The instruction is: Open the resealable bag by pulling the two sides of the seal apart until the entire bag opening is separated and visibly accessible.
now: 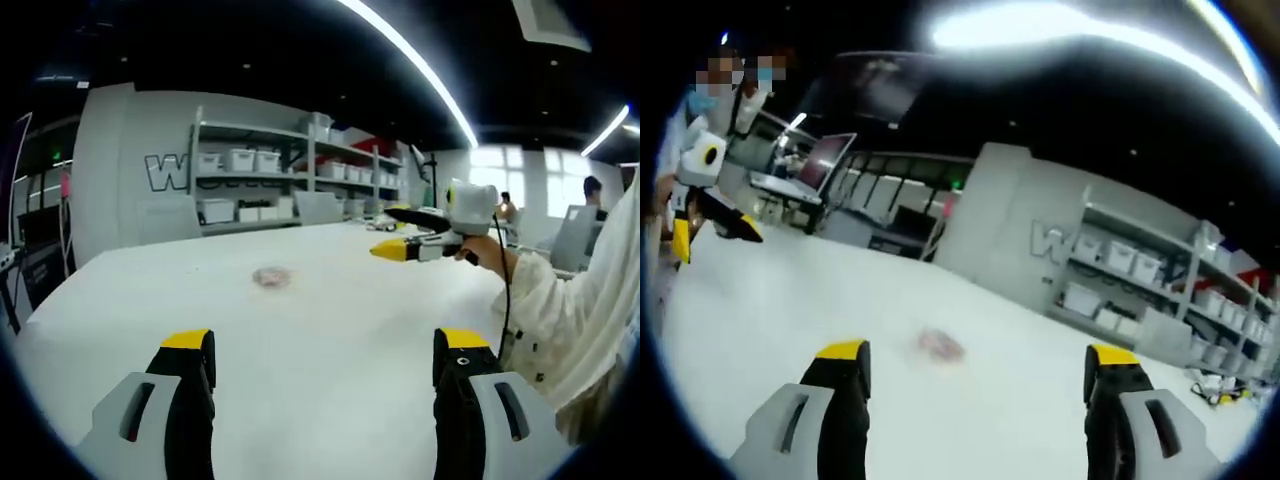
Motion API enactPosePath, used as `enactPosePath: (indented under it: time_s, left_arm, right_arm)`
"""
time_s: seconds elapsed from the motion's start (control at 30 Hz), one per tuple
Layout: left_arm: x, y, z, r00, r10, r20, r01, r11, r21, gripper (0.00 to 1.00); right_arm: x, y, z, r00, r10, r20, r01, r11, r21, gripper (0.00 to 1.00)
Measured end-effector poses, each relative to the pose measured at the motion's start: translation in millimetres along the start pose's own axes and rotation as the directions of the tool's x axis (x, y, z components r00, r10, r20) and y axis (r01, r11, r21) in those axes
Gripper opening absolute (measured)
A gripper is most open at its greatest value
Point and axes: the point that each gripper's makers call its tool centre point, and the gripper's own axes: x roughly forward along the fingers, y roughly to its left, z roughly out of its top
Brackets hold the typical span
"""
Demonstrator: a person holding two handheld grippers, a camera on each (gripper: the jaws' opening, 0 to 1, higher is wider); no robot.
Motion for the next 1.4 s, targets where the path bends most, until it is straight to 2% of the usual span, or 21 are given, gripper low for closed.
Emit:
enactPosePath:
  time_s: [0.43,0.77,0.87,1.0,1.4]
  left_arm:
    - [1.0,-0.5,0.1,1.000,-0.001,-0.004,0.001,1.000,0.002,0.89]
    - [-0.2,1.1,0.6,1.000,0.003,-0.002,-0.003,1.000,-0.001,0.89]
    - [0.3,0.1,0.6,1.000,-0.001,-0.002,0.001,1.000,-0.002,0.89]
    - [0.0,1.7,-0.2,1.000,0.007,-0.004,-0.007,1.000,-0.003,0.90]
    - [-2.1,4.1,0.6,1.000,0.015,0.004,-0.015,1.000,-0.007,0.89]
  right_arm:
    - [-20.5,-10.0,-5.2,1.000,-0.021,-0.015,0.021,1.000,-0.010,0.88]
    - [-32.9,-10.8,3.2,1.000,-0.022,-0.016,0.022,0.999,-0.044,0.90]
    - [-39.1,-12.3,2.7,0.999,-0.043,-0.021,0.041,0.998,-0.055,0.95]
    - [-51.7,-16.9,0.8,0.998,-0.062,-0.021,0.060,0.997,-0.058,0.90]
    - [-79.7,-26.9,-6.7,0.991,-0.130,-0.030,0.129,0.991,-0.035,0.89]
